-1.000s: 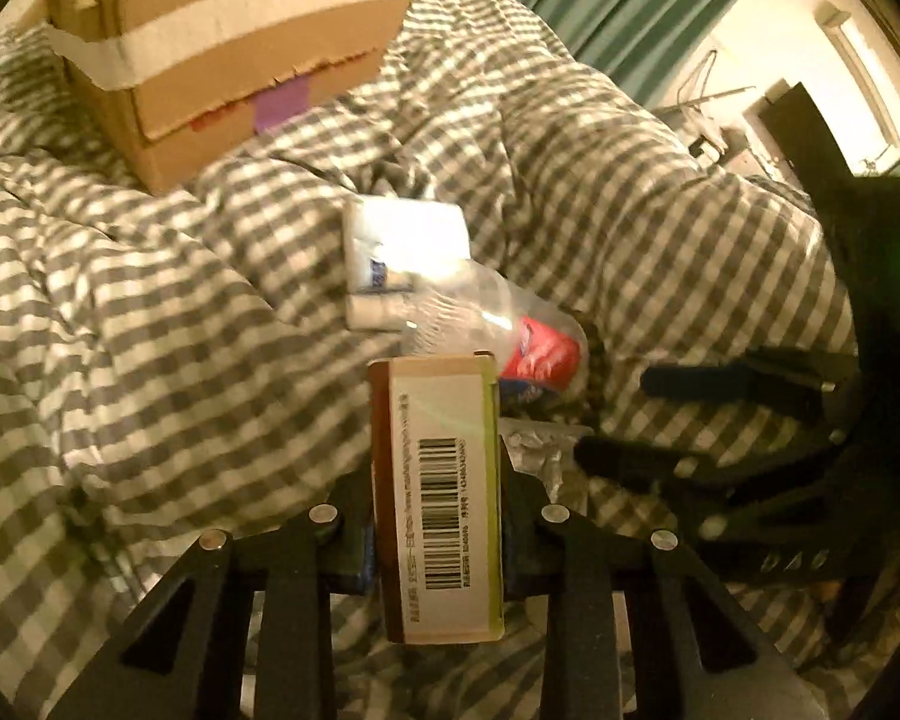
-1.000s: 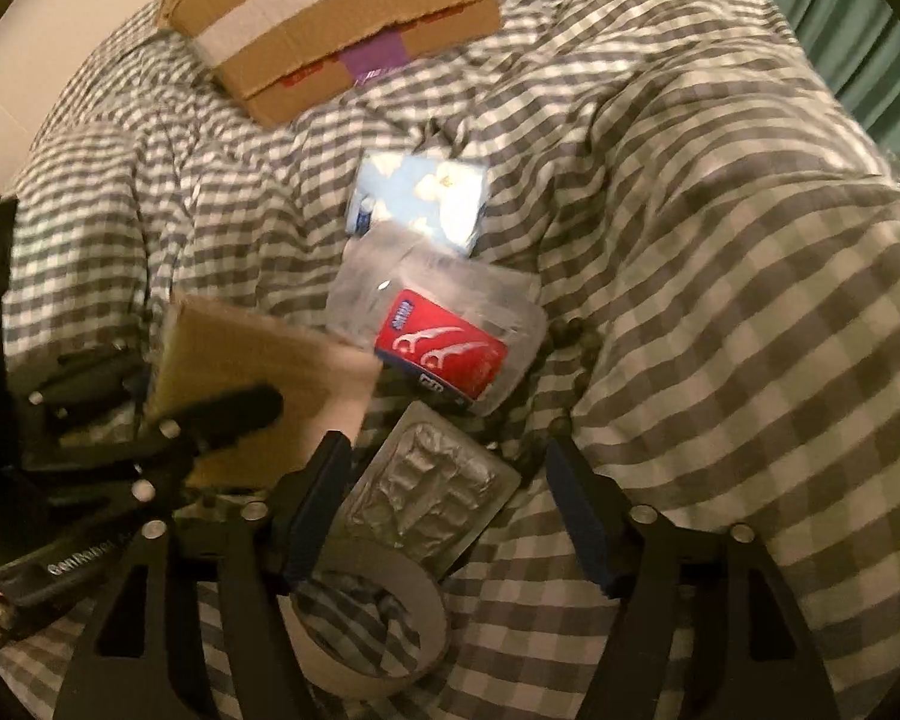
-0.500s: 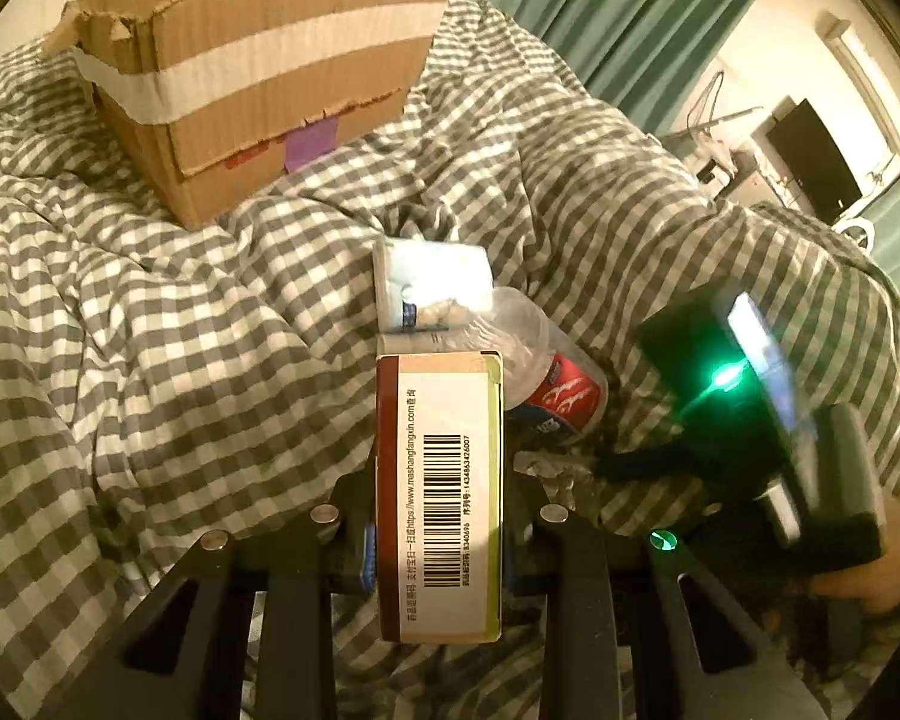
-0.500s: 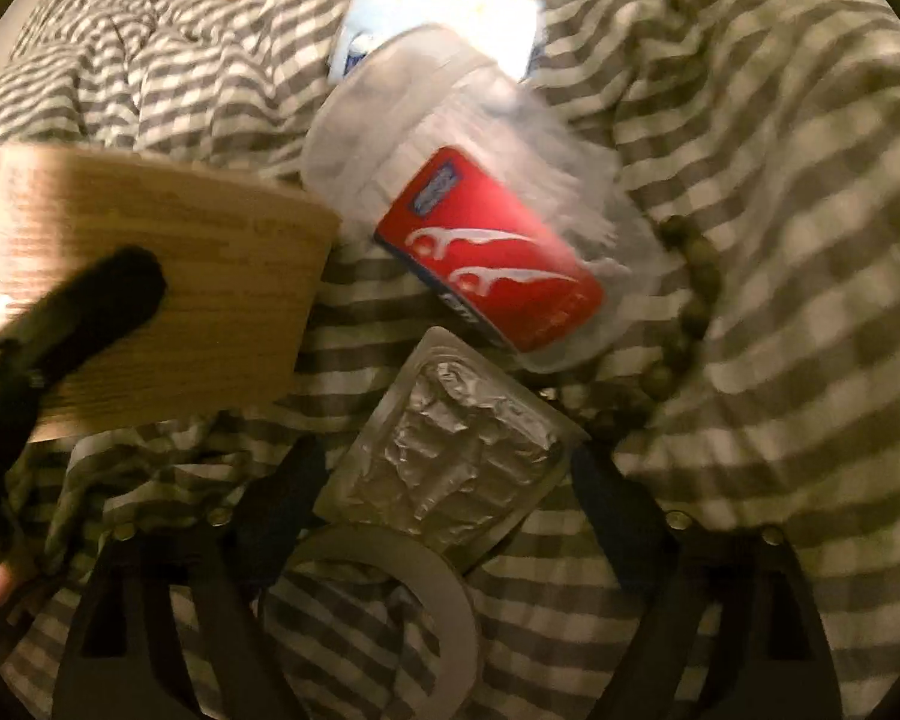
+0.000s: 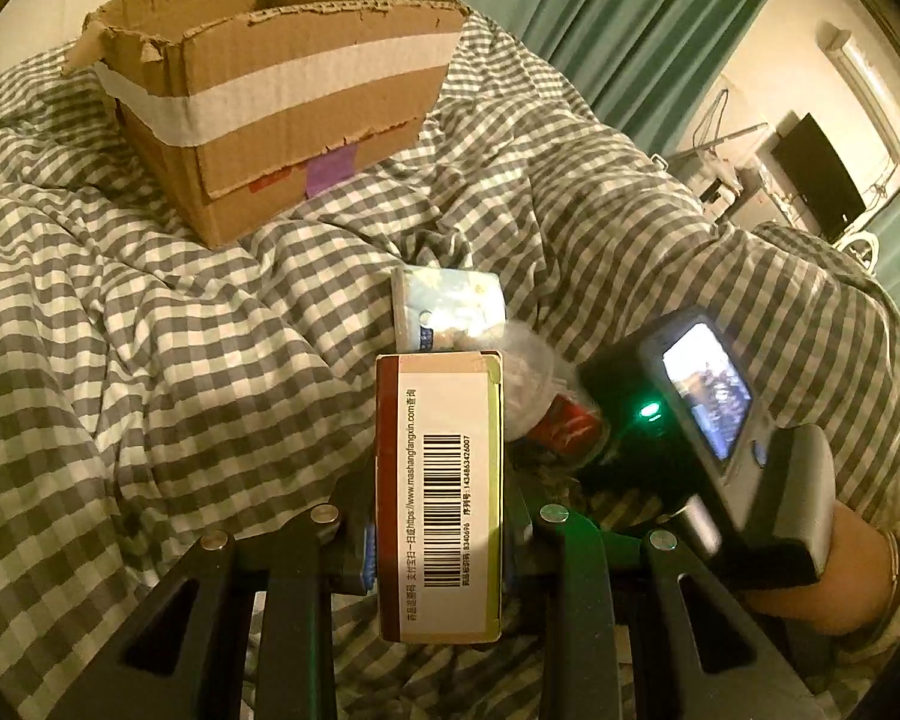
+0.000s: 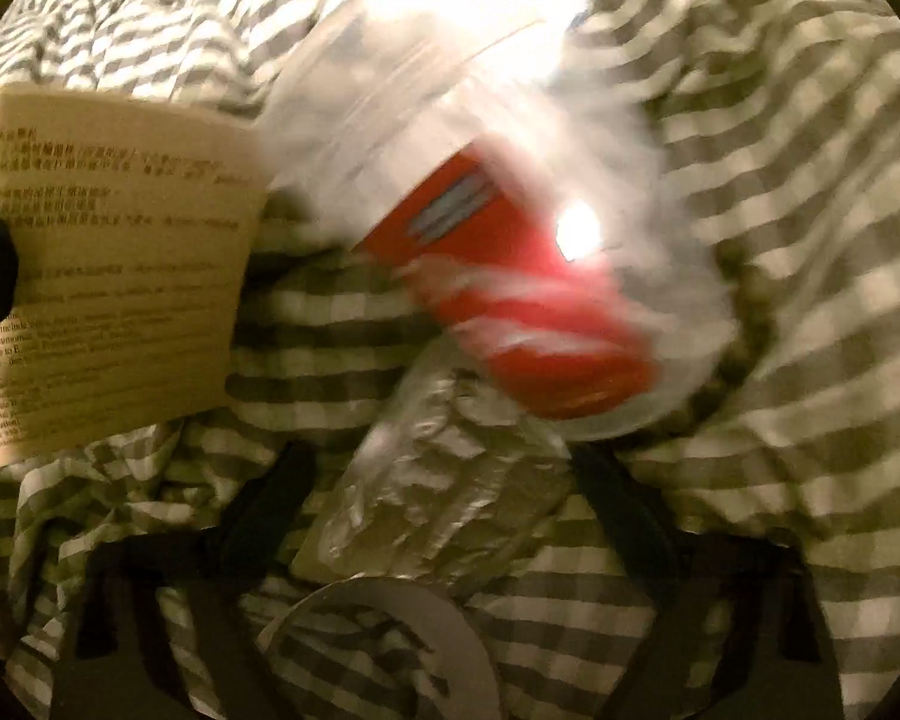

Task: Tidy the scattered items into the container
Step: 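Grasp the foil blister pack with the right tool, then carry the medicine box and blister pack over the box and drop them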

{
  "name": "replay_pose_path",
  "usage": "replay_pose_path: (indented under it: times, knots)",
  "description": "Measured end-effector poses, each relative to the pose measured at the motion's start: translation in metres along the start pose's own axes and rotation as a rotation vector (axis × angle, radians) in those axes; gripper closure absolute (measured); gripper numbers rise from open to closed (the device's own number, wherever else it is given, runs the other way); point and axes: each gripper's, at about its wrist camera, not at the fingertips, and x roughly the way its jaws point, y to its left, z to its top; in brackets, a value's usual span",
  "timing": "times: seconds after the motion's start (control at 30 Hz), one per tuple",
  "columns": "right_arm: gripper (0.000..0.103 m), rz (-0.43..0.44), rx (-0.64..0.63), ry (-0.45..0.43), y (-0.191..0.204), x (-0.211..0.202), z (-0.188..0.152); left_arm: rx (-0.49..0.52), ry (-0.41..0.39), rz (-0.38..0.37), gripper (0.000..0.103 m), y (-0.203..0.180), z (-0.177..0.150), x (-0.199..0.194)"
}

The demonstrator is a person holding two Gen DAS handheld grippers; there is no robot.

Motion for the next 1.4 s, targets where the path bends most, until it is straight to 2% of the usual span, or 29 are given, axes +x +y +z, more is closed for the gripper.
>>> replay_pose_path:
  times: [0.23,0.33,0.53,0.6,0.63,0.77,0.8,0.93,1.0,1.1,1.27,1.4]
  knots:
    - [0.035,0.007,0.004,-0.055,0.0,-0.011,-0.008,-0.005,-0.023,-0.002,0.074,0.001,0.001,-0.006]
    - [0.041,0.03,0.007,-0.099,0.0,-0.024,-0.014,-0.005,-0.045,-0.001,0.074,0.001,0.003,-0.011]
    - [0.046,0.074,0.005,-0.203,0.001,-0.054,-0.028,-0.024,-0.065,-0.006,0.074,0.005,0.006,-0.015]
    - [0.079,0.095,0.0,-0.239,0.002,-0.063,-0.033,-0.029,-0.068,-0.007,0.074,0.006,0.007,-0.015]
    - [0.081,0.11,-0.002,-0.25,0.002,-0.066,-0.035,-0.031,-0.07,-0.008,0.074,0.006,0.007,-0.016]
    - [0.085,0.148,0.005,-0.274,-0.01,-0.072,-0.035,-0.034,-0.066,-0.002,0.074,0.009,0.008,-0.012]
    - [0.085,0.149,0.009,-0.271,-0.006,-0.075,-0.025,-0.037,-0.061,0.001,0.074,0.009,0.008,-0.011]
    - [0.085,0.127,0.038,-0.24,-0.022,-0.068,-0.023,-0.042,-0.055,0.007,0.074,0.011,0.008,-0.008]
    - [0.084,0.107,0.083,-0.161,-0.033,-0.051,-0.013,-0.038,-0.047,0.008,0.074,0.01,0.008,-0.006]
    - [0.083,0.123,0.088,-0.126,-0.034,-0.039,-0.005,-0.027,-0.044,0.004,0.074,0.01,0.007,-0.006]
    - [0.086,0.138,0.036,-0.171,-0.024,-0.053,-0.011,-0.032,-0.063,-0.017,0.074,0.009,0.007,-0.012]
    - [0.091,0.209,-0.005,-0.255,-0.015,-0.083,-0.019,-0.02,-0.094,-0.027,0.074,0.004,0.01,-0.023]
